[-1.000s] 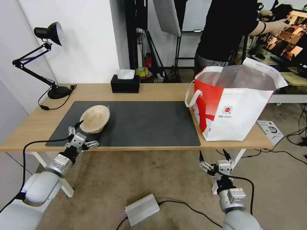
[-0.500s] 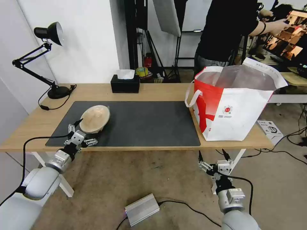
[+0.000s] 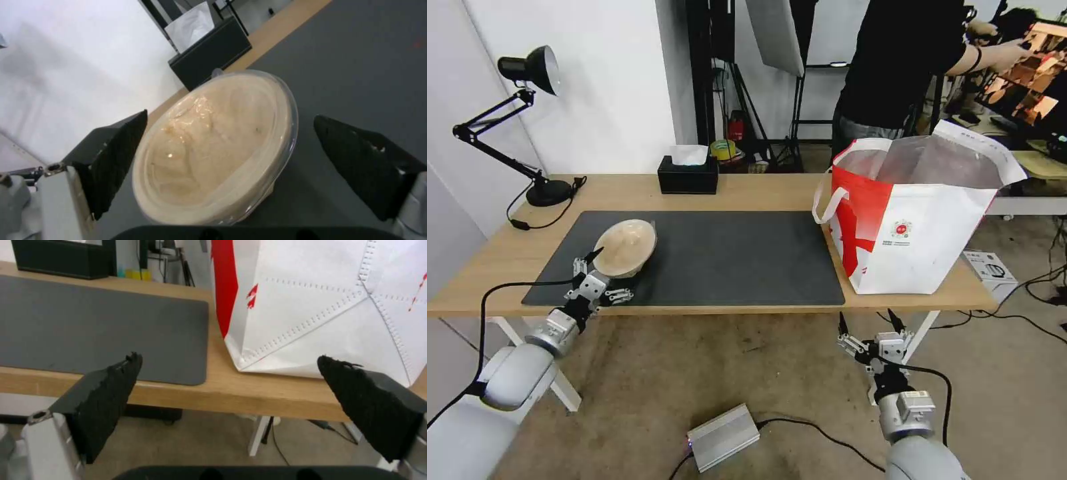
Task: Pick up the trash from the table and place it into the takeout bag.
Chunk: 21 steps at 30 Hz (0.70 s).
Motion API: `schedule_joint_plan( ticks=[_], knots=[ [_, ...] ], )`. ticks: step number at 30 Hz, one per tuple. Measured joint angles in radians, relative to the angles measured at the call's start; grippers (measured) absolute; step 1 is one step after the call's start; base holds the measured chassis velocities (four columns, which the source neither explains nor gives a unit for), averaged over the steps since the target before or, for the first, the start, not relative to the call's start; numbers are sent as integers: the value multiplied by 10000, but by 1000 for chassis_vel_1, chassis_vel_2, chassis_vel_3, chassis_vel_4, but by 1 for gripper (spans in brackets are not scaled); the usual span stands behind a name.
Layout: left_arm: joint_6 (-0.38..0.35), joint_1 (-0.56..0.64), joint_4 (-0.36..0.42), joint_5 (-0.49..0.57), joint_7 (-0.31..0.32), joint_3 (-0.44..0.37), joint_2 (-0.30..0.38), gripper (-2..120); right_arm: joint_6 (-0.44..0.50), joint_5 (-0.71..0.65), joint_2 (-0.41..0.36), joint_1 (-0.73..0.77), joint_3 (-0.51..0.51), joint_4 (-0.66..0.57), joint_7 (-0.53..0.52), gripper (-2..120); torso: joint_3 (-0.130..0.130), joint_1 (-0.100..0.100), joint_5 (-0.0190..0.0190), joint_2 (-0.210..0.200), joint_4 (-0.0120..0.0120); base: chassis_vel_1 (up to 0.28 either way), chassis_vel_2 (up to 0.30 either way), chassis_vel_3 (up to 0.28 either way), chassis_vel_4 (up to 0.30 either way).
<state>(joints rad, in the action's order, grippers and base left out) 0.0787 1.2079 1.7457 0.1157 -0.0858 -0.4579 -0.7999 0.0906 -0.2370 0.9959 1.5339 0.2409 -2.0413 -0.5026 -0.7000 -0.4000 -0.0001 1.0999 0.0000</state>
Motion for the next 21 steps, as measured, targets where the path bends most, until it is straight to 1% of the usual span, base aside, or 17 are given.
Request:
schedule_joint_plan(
  ticks=[16,21],
  knots=[
    [-1,-554,-690,-4,-160,349,136,100,-12,18,159,-23,-40,83,-1,100,0,0,1,0,0,0,0,0,0],
    [6,-740,-788,-4,-163,532,156,100,-12,29,212,-23,-43,92,0,100,0,0,1,0,0,0,0,0,0]
  ],
)
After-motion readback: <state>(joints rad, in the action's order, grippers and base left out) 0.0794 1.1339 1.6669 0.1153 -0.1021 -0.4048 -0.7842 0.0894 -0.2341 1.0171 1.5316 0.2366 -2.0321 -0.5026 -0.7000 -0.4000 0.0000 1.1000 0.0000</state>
